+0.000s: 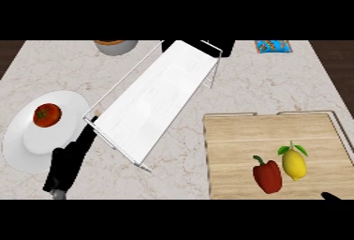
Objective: Pick the lemon from the tray and place it in the tiered shelf
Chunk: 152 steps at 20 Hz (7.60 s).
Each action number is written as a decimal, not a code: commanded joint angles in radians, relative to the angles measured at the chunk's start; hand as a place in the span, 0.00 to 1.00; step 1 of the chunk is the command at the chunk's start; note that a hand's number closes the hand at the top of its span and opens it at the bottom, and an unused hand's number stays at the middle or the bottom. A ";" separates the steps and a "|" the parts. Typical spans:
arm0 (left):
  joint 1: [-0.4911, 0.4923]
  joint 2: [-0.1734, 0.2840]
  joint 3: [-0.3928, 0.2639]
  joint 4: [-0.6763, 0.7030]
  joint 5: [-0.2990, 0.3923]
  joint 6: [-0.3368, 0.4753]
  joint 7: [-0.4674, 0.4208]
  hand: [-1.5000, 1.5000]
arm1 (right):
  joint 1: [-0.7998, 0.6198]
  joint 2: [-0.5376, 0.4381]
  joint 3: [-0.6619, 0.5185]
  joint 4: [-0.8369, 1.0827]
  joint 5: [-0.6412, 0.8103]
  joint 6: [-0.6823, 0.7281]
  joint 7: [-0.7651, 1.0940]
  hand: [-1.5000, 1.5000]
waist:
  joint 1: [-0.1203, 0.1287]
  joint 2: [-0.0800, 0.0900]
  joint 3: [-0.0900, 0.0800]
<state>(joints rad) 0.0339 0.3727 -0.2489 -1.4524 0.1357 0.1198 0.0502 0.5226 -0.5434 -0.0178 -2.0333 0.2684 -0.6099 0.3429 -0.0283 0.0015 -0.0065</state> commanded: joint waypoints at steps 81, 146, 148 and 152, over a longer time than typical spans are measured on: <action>-0.042 -0.058 0.095 0.056 -0.067 -0.126 0.009 0.50 | -0.646 0.474 0.082 0.486 1.244 0.890 0.598 1.00 | 0.033 -0.002 0.006; -0.162 -0.157 0.100 0.133 -0.165 -0.157 0.012 0.50 | -1.970 0.543 -0.388 1.743 0.072 0.868 -0.354 0.00 | 0.119 0.021 0.005; -0.142 -0.172 0.084 0.127 -0.175 -0.148 0.009 0.50 | -1.985 0.543 -0.415 1.766 0.024 0.833 -0.374 0.00 | 0.112 0.017 0.005; -0.122 -0.128 0.137 0.101 -0.142 -0.166 0.018 0.50 | -1.968 0.541 -0.476 1.707 -0.003 0.725 -0.430 0.00 | 0.075 0.013 0.006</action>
<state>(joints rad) -0.0835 0.2246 -0.1475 -1.3494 -0.0265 -0.0390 0.0563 -1.4615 -0.0008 -0.4338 -0.3043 0.3205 0.1790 -0.0401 0.0739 0.0169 -0.0009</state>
